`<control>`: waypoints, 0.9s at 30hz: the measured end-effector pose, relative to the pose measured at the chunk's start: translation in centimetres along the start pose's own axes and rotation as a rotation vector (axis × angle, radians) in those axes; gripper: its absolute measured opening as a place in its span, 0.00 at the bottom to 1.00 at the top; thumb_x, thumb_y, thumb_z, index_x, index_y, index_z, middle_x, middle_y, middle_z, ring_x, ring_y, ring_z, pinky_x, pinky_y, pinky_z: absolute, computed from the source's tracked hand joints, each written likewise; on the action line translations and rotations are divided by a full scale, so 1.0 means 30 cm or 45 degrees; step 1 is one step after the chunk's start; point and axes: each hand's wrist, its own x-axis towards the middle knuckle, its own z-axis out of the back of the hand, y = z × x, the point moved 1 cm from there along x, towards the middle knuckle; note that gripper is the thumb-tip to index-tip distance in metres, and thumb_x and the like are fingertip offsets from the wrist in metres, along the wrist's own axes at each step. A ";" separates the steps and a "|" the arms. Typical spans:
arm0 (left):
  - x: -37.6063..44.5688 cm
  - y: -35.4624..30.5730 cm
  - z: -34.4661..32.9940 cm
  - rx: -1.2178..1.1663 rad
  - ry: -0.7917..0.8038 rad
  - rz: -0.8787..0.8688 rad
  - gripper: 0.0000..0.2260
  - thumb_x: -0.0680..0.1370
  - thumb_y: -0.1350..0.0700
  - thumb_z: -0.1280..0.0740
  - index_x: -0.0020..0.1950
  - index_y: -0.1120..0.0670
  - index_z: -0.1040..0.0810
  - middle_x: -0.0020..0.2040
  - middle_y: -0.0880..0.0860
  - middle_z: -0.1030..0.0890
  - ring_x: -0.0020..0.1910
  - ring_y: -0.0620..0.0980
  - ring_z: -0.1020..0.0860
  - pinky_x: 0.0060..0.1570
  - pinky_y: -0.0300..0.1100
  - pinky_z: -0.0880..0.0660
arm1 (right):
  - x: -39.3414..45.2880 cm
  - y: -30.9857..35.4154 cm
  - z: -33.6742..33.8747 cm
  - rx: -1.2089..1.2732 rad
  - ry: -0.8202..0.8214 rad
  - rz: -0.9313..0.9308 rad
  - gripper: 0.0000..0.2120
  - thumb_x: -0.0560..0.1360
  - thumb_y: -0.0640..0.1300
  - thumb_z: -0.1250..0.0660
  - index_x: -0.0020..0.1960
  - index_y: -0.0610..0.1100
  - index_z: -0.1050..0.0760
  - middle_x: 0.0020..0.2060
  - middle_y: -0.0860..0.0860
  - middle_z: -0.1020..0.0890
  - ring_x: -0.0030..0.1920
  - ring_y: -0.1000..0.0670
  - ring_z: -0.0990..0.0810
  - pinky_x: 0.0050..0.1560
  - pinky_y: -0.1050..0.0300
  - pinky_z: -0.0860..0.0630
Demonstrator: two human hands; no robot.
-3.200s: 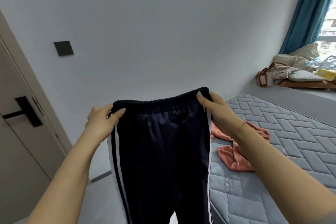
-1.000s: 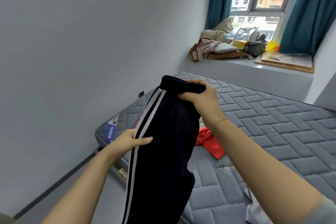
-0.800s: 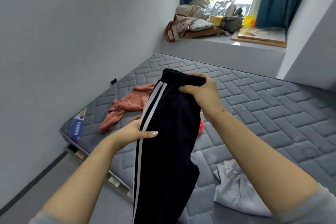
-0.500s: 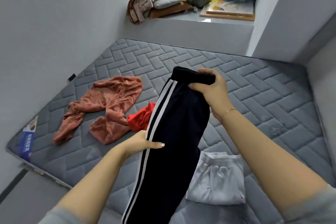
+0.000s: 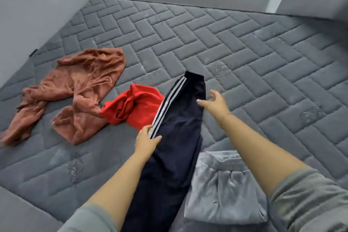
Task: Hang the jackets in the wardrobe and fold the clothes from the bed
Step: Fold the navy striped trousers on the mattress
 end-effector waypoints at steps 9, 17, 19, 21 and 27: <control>-0.385 0.744 -0.103 0.332 0.126 0.313 0.28 0.74 0.56 0.26 0.71 0.56 0.32 0.69 0.56 0.32 0.68 0.55 0.33 0.67 0.47 0.36 | -0.511 -0.781 -0.293 0.193 0.133 -0.587 0.09 0.77 0.33 0.34 0.56 0.40 0.22 0.51 0.44 0.19 0.50 0.50 0.21 0.49 0.61 0.25; -0.507 1.073 0.005 0.322 -0.249 0.392 0.27 0.70 0.46 0.23 0.63 0.57 0.26 0.62 0.57 0.29 0.62 0.59 0.33 0.59 0.52 0.33 | -0.954 -1.125 -0.530 0.117 0.055 -0.933 0.10 0.77 0.35 0.33 0.58 0.41 0.26 0.47 0.47 0.20 0.48 0.48 0.21 0.57 0.50 0.23; -0.508 1.152 0.036 0.385 -0.120 0.291 0.21 0.70 0.41 0.25 0.53 0.54 0.23 0.55 0.53 0.26 0.58 0.56 0.31 0.56 0.51 0.30 | -1.025 -1.170 -0.588 0.131 0.072 -0.876 0.07 0.76 0.37 0.31 0.54 0.42 0.23 0.46 0.49 0.18 0.48 0.51 0.19 0.54 0.54 0.22; -0.508 1.210 0.067 0.492 0.042 0.219 0.19 0.70 0.38 0.26 0.47 0.53 0.23 0.51 0.50 0.30 0.55 0.52 0.31 0.55 0.51 0.29 | -1.077 -1.202 -0.644 0.167 0.109 -0.805 0.07 0.75 0.39 0.29 0.53 0.46 0.22 0.46 0.52 0.15 0.49 0.53 0.17 0.52 0.59 0.21; -0.545 1.328 0.112 0.230 0.306 -0.023 0.14 0.71 0.46 0.24 0.44 0.55 0.21 0.50 0.47 0.31 0.51 0.46 0.30 0.49 0.36 0.31 | -1.205 -1.327 -0.822 0.072 0.331 -0.818 0.14 0.73 0.44 0.25 0.57 0.44 0.20 0.50 0.51 0.15 0.53 0.53 0.18 0.52 0.61 0.23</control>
